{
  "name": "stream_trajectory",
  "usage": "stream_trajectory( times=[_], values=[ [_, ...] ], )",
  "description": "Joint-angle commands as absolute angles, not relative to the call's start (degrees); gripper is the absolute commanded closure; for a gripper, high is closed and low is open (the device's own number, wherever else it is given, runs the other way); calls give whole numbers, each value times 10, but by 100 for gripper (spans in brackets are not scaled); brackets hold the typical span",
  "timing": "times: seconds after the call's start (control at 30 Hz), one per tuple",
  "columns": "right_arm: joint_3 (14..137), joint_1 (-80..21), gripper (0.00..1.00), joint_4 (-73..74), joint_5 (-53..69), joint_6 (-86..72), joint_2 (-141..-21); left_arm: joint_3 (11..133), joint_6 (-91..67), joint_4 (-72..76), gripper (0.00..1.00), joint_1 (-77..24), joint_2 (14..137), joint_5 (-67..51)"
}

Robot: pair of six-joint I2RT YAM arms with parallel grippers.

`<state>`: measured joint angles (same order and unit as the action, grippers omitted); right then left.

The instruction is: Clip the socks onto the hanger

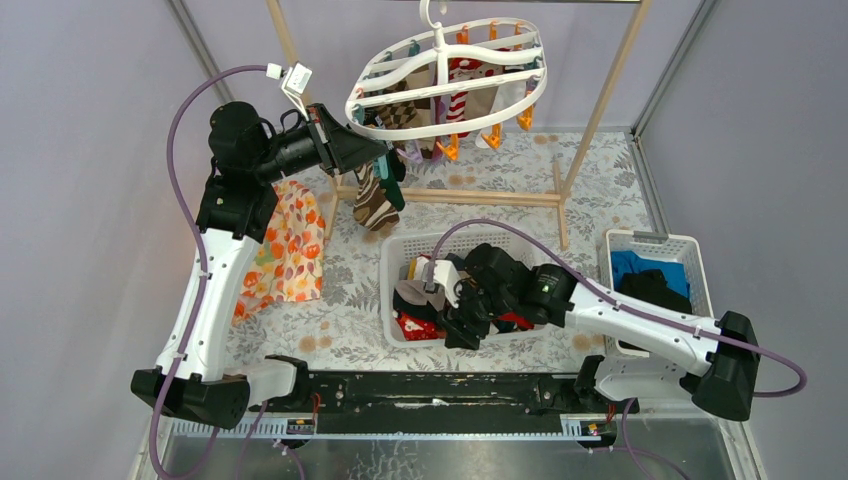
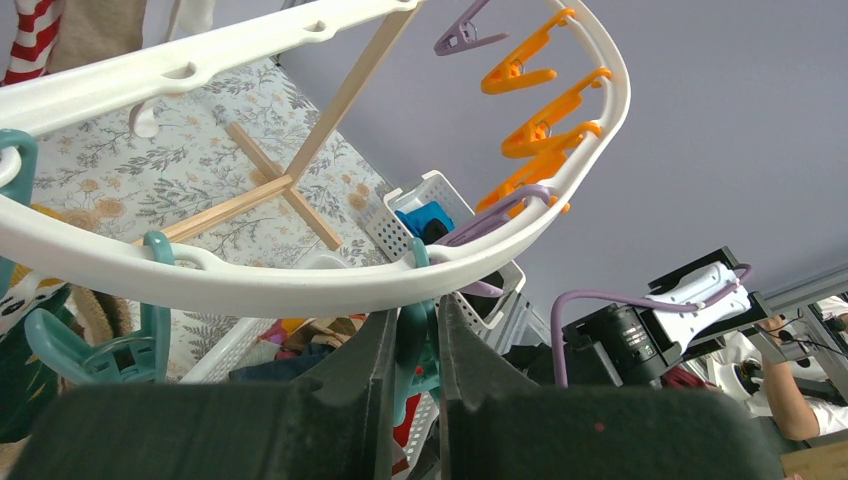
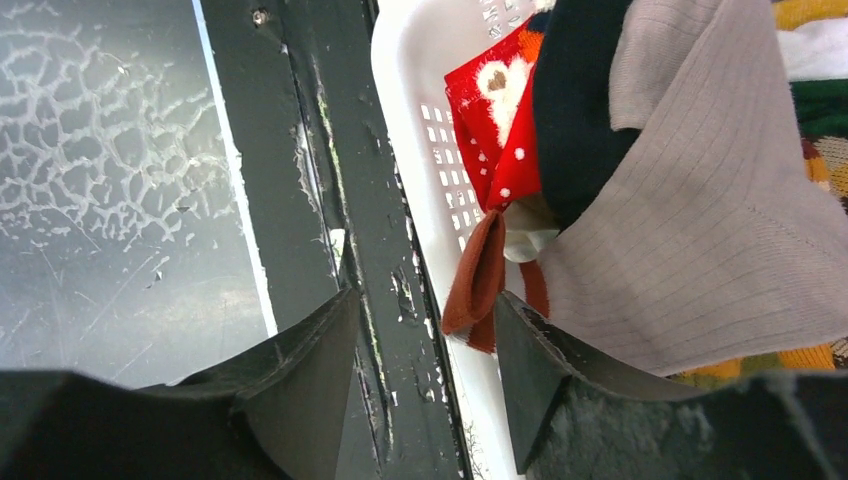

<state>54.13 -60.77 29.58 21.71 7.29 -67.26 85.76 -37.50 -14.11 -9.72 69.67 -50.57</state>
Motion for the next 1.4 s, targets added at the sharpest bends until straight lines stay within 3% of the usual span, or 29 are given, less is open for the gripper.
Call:
stream_trajectory(
  times=[0.0, 0.47, 0.73, 1.07, 1.37],
  values=[
    [563, -623, 43, 301, 193, 102, -685, 868, -367, -151, 95, -96, 685, -516],
    [571, -652, 65, 326, 125, 144, -722, 879, -361, -164, 94, -95, 686, -518],
    [578, -652, 99, 299, 107, 140, -700, 879, -361, -165, 94, -95, 685, -518],
    [594, -652, 100, 236, 155, 90, -679, 885, -356, -169, 94, -94, 687, -519],
    [524, -651, 100, -83, 243, -81, -605, 887, -368, -164, 94, -94, 688, -528]
  ],
)
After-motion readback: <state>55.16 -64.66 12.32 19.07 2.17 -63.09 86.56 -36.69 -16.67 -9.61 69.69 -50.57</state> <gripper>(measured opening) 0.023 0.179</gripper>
